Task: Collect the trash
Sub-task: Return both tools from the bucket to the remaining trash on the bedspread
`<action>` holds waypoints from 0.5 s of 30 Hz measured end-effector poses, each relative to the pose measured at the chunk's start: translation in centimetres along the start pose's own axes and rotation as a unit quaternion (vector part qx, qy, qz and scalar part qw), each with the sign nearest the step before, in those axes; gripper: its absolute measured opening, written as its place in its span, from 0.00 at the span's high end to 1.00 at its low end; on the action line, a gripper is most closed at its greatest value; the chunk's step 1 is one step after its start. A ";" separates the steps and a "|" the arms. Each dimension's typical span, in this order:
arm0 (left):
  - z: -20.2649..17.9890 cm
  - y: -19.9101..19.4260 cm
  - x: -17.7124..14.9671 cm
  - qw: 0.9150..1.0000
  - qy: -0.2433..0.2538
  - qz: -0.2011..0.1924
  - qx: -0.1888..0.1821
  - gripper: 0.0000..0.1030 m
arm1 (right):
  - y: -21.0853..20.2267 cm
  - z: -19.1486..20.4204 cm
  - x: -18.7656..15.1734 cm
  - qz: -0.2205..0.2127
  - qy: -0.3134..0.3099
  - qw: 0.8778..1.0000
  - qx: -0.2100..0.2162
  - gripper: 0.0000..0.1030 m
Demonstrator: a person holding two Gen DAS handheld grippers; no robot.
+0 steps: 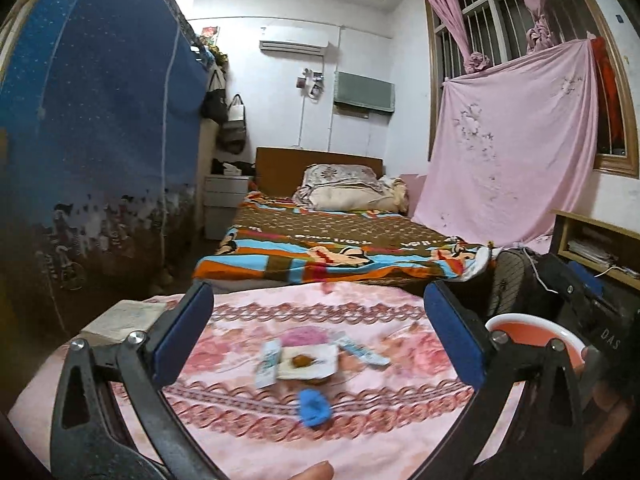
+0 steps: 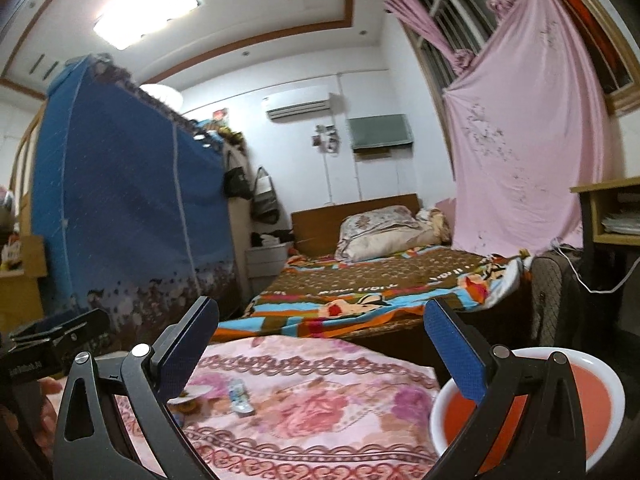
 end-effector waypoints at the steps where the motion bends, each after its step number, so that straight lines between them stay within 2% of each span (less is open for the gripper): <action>1: 0.5 -0.2 -0.2 1.000 -0.001 0.001 0.001 0.11 | 0.2 0.6 -0.2 0.003 -0.006 1.000 0.005 0.00; 5: 2.0 -1.0 -1.2 1.000 0.000 0.006 0.010 0.11 | 0.8 2.2 -1.1 0.020 -0.016 0.999 0.031 0.00; 9: 2.7 -1.9 -1.9 1.000 0.007 -0.005 0.025 0.11 | 1.2 4.2 -1.8 0.030 -0.043 0.998 0.046 0.00; 15: 3.3 -2.0 -1.9 1.000 -0.007 -0.007 0.014 0.11 | 1.7 5.8 -2.8 0.047 -0.078 0.994 0.065 0.00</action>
Point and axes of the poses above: each gripper's, at about its wrist camera, not at the fingertips, and y roughly the way its jaws point, z to its left, x to its top, the point moved 8 cm from there along y, roughly the way its jaws point, and after that the axes turned 2 degrees about z, right-handed, at the moved point
